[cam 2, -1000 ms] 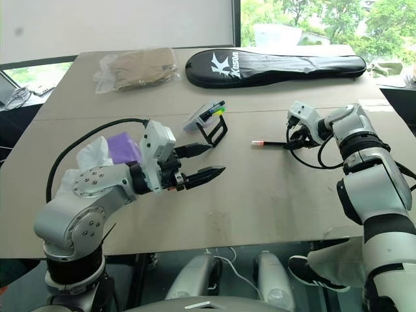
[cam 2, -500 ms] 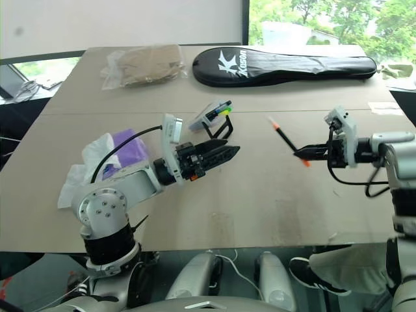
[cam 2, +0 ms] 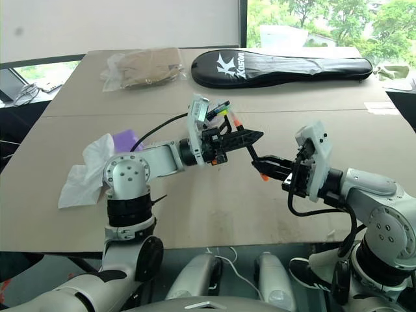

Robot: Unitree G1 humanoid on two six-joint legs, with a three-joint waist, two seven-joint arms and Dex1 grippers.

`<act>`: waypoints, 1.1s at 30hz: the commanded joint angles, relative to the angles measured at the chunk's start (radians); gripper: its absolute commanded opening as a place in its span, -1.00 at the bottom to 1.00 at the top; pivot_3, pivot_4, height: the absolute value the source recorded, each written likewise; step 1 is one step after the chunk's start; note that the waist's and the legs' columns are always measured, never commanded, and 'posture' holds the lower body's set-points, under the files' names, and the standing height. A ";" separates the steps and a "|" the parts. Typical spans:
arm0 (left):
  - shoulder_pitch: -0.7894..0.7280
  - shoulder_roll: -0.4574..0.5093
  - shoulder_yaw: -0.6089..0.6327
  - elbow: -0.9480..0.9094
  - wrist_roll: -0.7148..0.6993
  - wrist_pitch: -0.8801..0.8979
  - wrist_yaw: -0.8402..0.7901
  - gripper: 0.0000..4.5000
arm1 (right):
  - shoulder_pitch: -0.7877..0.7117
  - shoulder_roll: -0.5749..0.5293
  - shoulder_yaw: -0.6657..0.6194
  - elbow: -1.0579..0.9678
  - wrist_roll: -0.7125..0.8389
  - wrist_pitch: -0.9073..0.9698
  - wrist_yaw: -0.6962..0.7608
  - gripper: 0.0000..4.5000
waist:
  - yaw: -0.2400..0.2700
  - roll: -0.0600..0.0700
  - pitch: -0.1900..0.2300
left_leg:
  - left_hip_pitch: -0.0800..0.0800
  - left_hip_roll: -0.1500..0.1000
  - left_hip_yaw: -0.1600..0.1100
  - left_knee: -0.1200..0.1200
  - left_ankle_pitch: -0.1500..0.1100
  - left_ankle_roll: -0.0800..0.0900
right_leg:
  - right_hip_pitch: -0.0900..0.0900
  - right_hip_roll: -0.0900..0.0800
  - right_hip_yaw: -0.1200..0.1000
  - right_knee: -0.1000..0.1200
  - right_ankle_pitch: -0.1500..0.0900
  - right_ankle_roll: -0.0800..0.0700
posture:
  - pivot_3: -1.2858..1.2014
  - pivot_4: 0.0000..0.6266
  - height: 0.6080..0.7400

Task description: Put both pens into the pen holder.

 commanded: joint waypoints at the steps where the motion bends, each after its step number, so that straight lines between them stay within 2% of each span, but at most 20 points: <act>1: -0.026 0.027 0.009 -0.029 -0.011 -0.066 -0.002 -1.00 | 0.005 -0.012 -0.043 -0.030 0.018 -0.051 -0.048 -0.80 | -0.004 0.000 0.000 | 0.000 0.000 0.000 0.000 0.000 0.000 | 0.000 0.000 0.000 0.000 0.000 0.000 | 0.03 -0.52 1.00; 3: -0.068 0.038 0.023 -0.025 0.010 -0.122 0.013 -1.00 | 0.024 -0.023 -0.053 -0.028 0.060 -0.087 -0.031 -0.45 | -0.005 0.000 0.000 | 0.000 0.000 0.001 0.000 0.000 0.001 | 0.000 0.000 0.000 0.000 0.000 0.000 | 0.03 -0.52 1.00; 4: -0.089 0.052 0.016 -0.026 0.038 -0.163 0.014 -1.00 | 0.036 -0.037 -0.052 -0.027 0.069 -0.105 -0.029 -0.20 | -0.005 0.000 0.000 | 0.000 0.000 0.000 0.000 -0.001 0.002 | 0.000 0.000 0.000 0.000 0.000 0.000 | 0.03 -0.52 1.00; 6: -0.156 0.152 -0.090 -0.048 0.217 -0.339 -0.037 -1.00 | 0.097 -0.134 0.001 -0.026 -0.011 -0.266 -0.025 0.13 | -0.002 0.000 0.001 | 0.000 0.000 0.000 0.000 -0.002 0.004 | 0.000 0.001 0.000 0.000 0.000 0.000 | 0.03 -0.52 1.00; 9: -0.239 0.212 -0.147 -0.020 0.338 -0.475 -0.043 -1.00 | 0.150 -0.228 0.086 0.013 -0.157 -0.540 -0.056 0.73 | -0.005 0.000 0.001 | 0.000 -0.001 0.001 0.000 -0.002 0.003 | 0.000 0.001 0.000 -0.002 0.000 0.000 | 0.03 -0.52 1.00; 12: -0.262 0.280 -0.254 -0.009 0.513 -0.631 -0.061 -1.00 | 0.199 -0.281 0.129 0.036 -0.217 -0.709 -0.044 0.73 | -0.005 0.000 0.000 | -0.001 -0.001 0.002 -0.001 0.000 0.000 | 0.001 0.001 0.001 -0.004 0.000 0.001 | 0.03 -0.52 1.00; 15: -0.234 0.359 -0.411 -0.020 0.740 -0.808 -0.065 -1.00 | 0.211 -0.276 0.133 0.072 -0.221 -0.769 -0.072 0.73 | -0.009 0.000 0.001 | 0.000 0.001 0.003 -0.003 0.000 0.000 | 0.000 0.002 0.002 -0.005 0.000 0.001 | 0.03 -0.52 1.00; 21: -0.160 0.394 -0.532 0.006 0.975 -0.935 -0.018 -1.00 | 0.241 -0.293 0.153 0.089 -0.228 -0.837 -0.091 0.73 | -0.005 0.000 0.001 | -0.003 0.001 0.000 -0.003 0.000 0.000 | 0.000 0.002 0.004 -0.008 0.000 0.001 | 0.03 -0.52 1.00; 27: -0.134 0.381 -0.554 0.069 1.082 -0.961 -0.008 -1.00 | 0.263 -0.313 0.145 0.096 -0.213 -0.863 -0.098 0.73 | -0.004 -0.001 0.001 | -0.005 0.001 -0.001 -0.001 -0.002 0.004 | -0.001 0.002 0.000 -0.008 0.000 0.001 | 0.03 -0.52 1.00; 33: -0.124 0.366 -0.510 0.070 1.083 -0.991 -0.019 -1.00 | 0.260 -0.322 0.140 0.091 -0.192 -0.860 -0.118 0.73 | -0.007 -0.001 0.001 | -0.005 0.001 -0.001 -0.001 -0.002 0.004 | -0.001 0.002 -0.001 -0.008 0.000 0.001 | 0.03 -0.52 1.00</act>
